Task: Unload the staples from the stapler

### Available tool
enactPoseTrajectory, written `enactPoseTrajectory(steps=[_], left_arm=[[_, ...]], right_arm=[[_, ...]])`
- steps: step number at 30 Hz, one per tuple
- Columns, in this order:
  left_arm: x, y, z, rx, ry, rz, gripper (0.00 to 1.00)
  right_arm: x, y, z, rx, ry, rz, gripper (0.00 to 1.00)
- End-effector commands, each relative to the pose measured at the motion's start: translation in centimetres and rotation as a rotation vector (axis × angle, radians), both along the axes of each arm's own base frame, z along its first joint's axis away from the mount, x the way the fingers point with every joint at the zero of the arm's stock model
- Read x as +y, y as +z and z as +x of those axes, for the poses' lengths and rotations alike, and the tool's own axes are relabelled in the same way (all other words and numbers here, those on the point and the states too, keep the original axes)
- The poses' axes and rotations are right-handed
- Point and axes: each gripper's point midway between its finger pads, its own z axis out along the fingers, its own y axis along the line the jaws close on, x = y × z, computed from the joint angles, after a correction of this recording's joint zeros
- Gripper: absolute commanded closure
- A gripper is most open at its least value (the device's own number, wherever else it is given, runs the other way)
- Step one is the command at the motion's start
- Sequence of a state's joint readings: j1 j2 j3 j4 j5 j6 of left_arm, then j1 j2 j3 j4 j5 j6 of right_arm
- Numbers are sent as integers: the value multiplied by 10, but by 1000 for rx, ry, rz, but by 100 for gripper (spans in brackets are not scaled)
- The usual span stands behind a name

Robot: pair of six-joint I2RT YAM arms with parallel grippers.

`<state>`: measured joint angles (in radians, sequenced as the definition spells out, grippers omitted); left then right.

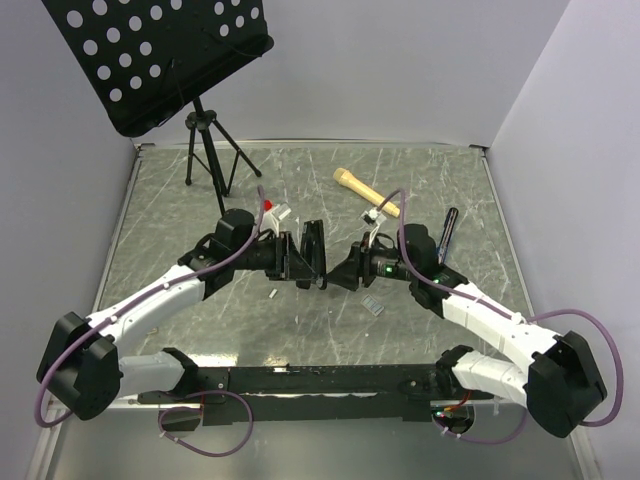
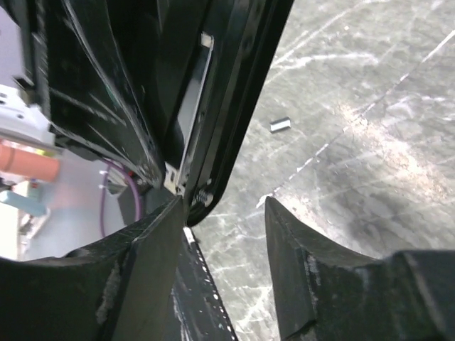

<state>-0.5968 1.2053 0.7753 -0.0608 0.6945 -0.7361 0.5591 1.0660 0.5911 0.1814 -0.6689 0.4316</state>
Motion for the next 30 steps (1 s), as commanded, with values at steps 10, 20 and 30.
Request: enactPoseTrajectory(steps=[10,20,30], left_arm=[[-6,55,16,-115,78,-150,99],[-3,32,9,-69,60,-105,99],[-3,11,-7,-38,-9,-81,99]], right_arm=[[21,-5,15,-66,-85,-89,41],[0,-27,59,58,-373,-170,51],[-15,-54,77,210,-505,-183,52]])
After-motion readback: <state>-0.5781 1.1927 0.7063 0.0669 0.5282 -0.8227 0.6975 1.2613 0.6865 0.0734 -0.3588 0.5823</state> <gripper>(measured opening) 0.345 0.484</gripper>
